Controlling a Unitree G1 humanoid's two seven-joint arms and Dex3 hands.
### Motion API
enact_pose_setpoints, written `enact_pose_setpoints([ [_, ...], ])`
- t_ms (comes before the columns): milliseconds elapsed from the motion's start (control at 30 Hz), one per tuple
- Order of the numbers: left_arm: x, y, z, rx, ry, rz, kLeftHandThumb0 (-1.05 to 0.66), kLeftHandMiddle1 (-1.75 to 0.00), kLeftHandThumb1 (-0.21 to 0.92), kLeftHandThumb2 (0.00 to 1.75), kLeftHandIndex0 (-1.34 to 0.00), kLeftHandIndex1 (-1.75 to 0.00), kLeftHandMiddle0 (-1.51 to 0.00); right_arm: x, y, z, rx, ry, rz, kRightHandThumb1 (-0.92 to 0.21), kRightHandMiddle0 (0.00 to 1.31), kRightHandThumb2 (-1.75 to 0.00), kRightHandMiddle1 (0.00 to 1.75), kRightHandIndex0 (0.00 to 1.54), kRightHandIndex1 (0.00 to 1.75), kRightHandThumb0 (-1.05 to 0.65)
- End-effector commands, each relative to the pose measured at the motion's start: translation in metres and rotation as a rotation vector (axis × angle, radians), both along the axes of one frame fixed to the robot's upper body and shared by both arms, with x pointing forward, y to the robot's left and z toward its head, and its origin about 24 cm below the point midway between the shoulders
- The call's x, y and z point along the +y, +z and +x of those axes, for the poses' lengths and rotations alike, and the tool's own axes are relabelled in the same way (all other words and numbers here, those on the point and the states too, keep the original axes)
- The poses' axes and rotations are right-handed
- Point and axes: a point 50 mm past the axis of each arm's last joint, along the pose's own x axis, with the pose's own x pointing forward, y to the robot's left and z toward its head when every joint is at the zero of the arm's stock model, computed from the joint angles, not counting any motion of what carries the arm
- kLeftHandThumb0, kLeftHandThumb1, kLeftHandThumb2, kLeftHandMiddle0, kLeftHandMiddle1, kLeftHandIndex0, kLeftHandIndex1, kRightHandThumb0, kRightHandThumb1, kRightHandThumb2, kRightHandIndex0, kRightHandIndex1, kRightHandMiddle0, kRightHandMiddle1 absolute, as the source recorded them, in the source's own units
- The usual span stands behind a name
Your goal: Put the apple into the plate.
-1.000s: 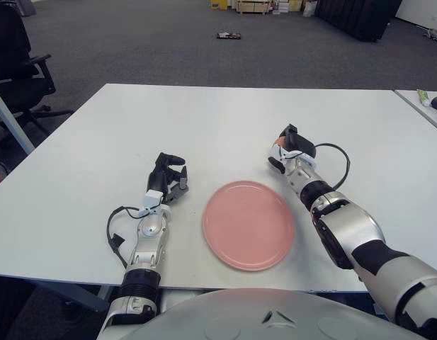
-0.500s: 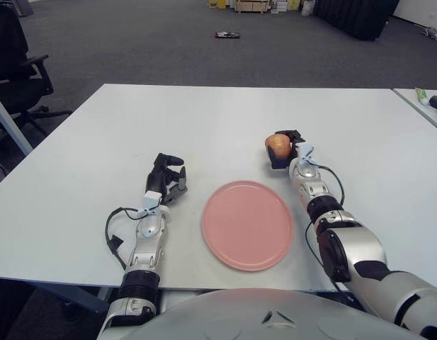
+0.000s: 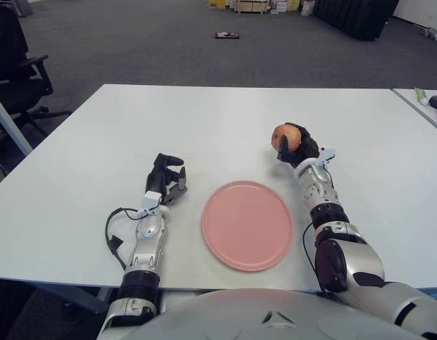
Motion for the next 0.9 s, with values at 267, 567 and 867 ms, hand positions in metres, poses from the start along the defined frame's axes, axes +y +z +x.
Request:
enact_pose_setpoints([
  [267,0.002,-0.012,-0.006,0.072,-0.002,0.004,-0.39,-1.75,0.66,0.89,-0.35,-1.75,-0.54,0.008,0.030,-0.021,-0.156,0.120,0.013,0.07,0.67,-1.73,1.75,0.93,1.66,0.00],
  [567,0.001,-0.011,-0.006,0.062,-0.013,-0.018,-0.38,-1.75,0.67,0.88,-0.35,-1.75,-0.56,0.010,0.039,-0.040,-0.314,0.252,-0.054,0.09,0.69,-1.74,1.75,0.95,1.64,0.00],
  [867,0.002,-0.012,-0.006,0.071,-0.010,-0.004,-0.38,-1.75,0.68,0.86,-0.34,-1.75,-0.57,0.022,0.048,-0.068,-0.454,0.352,-0.224,0.12,0.72,-1.75,1.75,0.99,1.58,0.00],
])
